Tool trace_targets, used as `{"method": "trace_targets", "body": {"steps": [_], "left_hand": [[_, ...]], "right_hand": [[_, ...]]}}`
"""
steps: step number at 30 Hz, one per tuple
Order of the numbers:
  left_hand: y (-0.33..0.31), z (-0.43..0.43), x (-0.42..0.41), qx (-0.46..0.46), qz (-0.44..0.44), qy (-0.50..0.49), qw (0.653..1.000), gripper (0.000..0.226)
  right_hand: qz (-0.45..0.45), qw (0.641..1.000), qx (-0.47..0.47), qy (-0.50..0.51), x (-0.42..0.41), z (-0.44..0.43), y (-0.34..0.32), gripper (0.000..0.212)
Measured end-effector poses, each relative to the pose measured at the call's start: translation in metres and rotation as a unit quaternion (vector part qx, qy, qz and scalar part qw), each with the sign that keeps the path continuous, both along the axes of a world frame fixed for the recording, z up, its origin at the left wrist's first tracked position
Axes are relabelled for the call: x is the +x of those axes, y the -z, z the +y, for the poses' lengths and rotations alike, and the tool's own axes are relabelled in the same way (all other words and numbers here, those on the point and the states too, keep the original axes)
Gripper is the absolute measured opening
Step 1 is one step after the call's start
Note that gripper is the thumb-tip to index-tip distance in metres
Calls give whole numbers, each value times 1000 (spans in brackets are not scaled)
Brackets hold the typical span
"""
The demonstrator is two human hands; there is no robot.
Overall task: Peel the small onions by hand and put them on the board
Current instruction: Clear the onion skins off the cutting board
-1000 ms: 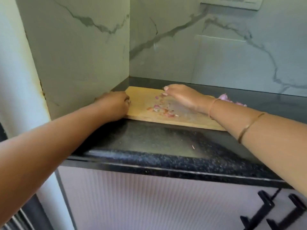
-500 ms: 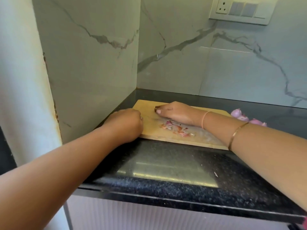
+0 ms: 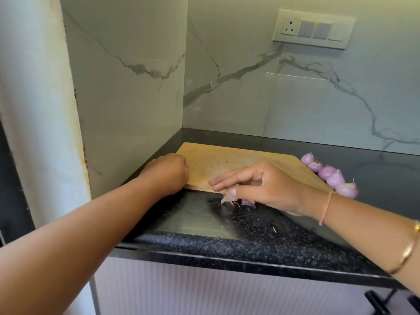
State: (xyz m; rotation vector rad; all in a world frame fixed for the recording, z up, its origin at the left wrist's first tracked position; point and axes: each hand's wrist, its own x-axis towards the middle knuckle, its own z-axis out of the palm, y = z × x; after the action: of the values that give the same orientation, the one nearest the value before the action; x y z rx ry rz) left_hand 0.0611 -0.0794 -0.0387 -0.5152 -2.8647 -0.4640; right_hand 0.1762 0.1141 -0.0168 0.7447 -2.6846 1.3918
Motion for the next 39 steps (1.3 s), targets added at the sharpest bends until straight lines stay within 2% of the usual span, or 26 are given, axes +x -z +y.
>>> {"method": "trace_targets", "body": {"steps": [2, 4, 6, 9, 13, 16, 20, 23, 25, 26, 27, 28, 30, 31, 32, 35, 37, 39], "left_hand": [[0, -1, 1, 8, 1, -1, 1000, 40], [0, -2, 2, 19, 6, 2, 1000, 39], [-1, -2, 3, 26, 10, 5, 1000, 37], [-2, -2, 5, 28, 10, 2, 1000, 37], [-1, -1, 7, 27, 12, -2, 1000, 37], [-2, -1, 8, 30, 8, -3, 1000, 37], [-2, -1, 9, 26, 12, 2, 1000, 38], [-3, -2, 11, 26, 22, 6, 999, 38], [-4, -2, 14, 32, 29, 9, 999, 37], [-5, -2, 16, 38, 35, 9, 999, 36], [-6, -3, 18, 44, 42, 11, 998, 35], [-7, -3, 20, 51, 52, 16, 997, 34], [-9, -2, 25, 64, 67, 39, 995, 33], [-9, -1, 27, 72, 67, 57, 993, 31], [-10, -1, 30, 79, 64, 79, 992, 30], [-10, -2, 35, 66, 47, 142, 987, 36], [-11, -5, 39, 44, 22, 168, 985, 43], [-12, -6, 41, 29, -14, 188, 982, 48]], "right_hand": [[-14, 998, -51, 19, -2, 0, -4, 30], [10, 996, -38, 86, -14, 2, -9, 34], [19, 987, 54, 153, -27, 2, -13, 31], [-32, 969, 194, 148, -43, -7, -10, 40], [-38, 958, 262, 114, -45, -29, -7, 50], [-52, 969, 217, 103, -34, -28, -5, 51], [-73, 988, 134, 34, -8, -16, -3, 42], [-97, 995, -19, -32, 10, -9, -6, 41], [-79, 990, -112, -19, 14, -3, -7, 39], [-61, 990, -128, 14, 14, -2, -9, 39], [-40, 991, -113, 59, 11, 0, -8, 39], [-23, 993, -61, 101, 9, 0, -8, 40], [-16, 984, 96, 148, 5, 0, -4, 44], [-22, 979, 143, 147, 4, -2, -1, 46], [-34, 979, 149, 134, 4, -5, 1, 45], [-66, 993, 66, 70, 12, -10, 0, 37], [-41, 997, 21, 69, 17, -4, -1, 33], [4, 993, 30, 115, 19, 10, 2, 32]]}}
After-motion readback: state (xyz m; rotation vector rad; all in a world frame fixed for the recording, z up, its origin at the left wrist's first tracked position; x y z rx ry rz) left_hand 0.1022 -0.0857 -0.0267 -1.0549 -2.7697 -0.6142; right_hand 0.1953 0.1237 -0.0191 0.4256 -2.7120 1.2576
